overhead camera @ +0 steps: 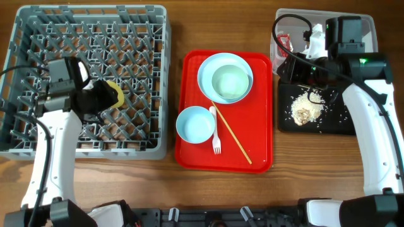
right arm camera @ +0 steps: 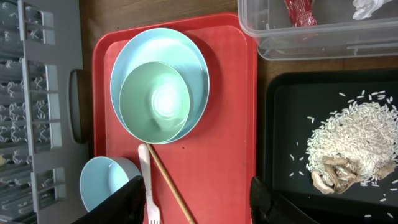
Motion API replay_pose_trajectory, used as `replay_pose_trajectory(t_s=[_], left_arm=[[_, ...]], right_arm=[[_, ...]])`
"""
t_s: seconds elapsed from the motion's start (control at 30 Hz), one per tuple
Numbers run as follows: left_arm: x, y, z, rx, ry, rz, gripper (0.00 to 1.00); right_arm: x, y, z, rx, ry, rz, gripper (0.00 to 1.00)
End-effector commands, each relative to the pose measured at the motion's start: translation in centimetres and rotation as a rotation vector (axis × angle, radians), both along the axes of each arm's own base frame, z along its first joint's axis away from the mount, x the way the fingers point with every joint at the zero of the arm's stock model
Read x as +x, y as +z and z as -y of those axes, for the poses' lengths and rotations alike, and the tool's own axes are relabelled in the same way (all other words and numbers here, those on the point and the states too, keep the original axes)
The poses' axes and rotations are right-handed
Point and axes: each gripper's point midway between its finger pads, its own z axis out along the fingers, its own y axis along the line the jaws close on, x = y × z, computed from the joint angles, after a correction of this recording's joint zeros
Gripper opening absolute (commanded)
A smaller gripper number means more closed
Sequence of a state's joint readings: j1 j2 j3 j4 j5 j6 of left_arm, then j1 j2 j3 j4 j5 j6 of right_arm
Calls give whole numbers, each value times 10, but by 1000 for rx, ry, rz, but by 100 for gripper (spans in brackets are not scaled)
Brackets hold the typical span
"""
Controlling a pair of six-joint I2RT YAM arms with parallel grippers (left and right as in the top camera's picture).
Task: Sort waste into correct bins and load items into the dishwasher rack
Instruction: 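Lower the yellow cup into the dish rack with the left gripper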
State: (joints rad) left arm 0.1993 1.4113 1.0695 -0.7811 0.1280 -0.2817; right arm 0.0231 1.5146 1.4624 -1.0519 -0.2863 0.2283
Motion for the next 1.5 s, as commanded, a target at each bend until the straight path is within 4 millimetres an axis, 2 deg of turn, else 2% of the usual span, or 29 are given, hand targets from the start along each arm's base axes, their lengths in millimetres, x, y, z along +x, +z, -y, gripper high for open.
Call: replay_pose_trajectory(t_s=[0.0, 0.17, 0.33, 0.53, 0.57, 0.63, 0.67, 0.7, 0.73, 0.77, 1.07, 1.2, 1.3, 1.33, 1.4, 1.47], left_arm=[[-2, -25, -15, 67, 20, -82, 4], [-3, -26, -15, 68, 20, -91, 4], [-16, -31, -12, 58, 19, -147, 4], [-24, -33, -22, 113, 44, -182, 4], [-24, -33, -22, 113, 44, -183, 13], [-24, -33, -22, 113, 44, -183, 54], [-24, -33, -22, 113, 44, -182, 64], [-24, -33, -22, 113, 45, -182, 69], [-24, -33, -22, 113, 45, -182, 92], [-24, -33, -22, 113, 44, -182, 100], [-22, -29, -23, 115, 45, -169, 100], [-12, 5, -12, 70, 23, -48, 100], [-4, 44, 22, -47, -73, 111, 100], [-3, 50, 33, -71, -104, 135, 100], [-7, 54, 52, -94, -159, 140, 100], [-16, 45, 71, -112, -212, 86, 100]], right_arm=[[0, 4, 4, -23, 7, 16, 54], [0, 4, 4, -23, 7, 15, 55], [0, 4, 4, -23, 7, 15, 55], [-1, 3, 4, -23, 6, 8, 55], [-1, 3, 4, -23, 6, 8, 55], [-2, 3, 3, -23, 6, 7, 55], [-2, 2, 4, -23, 6, 5, 55], [-2, 2, 4, -23, 6, 4, 55], [-2, 2, 4, -23, 6, 4, 55], [-2, 2, 4, -23, 6, 4, 55], [-2, 2, 4, -23, 6, 3, 55], [-3, 2, 4, -22, 4, 2, 55], [-2, 2, 4, -22, 4, 3, 55], [-2, 2, 4, -22, 4, 3, 55], [-2, 2, 4, -22, 4, 3, 55], [-2, 2, 4, -22, 4, 3, 55]])
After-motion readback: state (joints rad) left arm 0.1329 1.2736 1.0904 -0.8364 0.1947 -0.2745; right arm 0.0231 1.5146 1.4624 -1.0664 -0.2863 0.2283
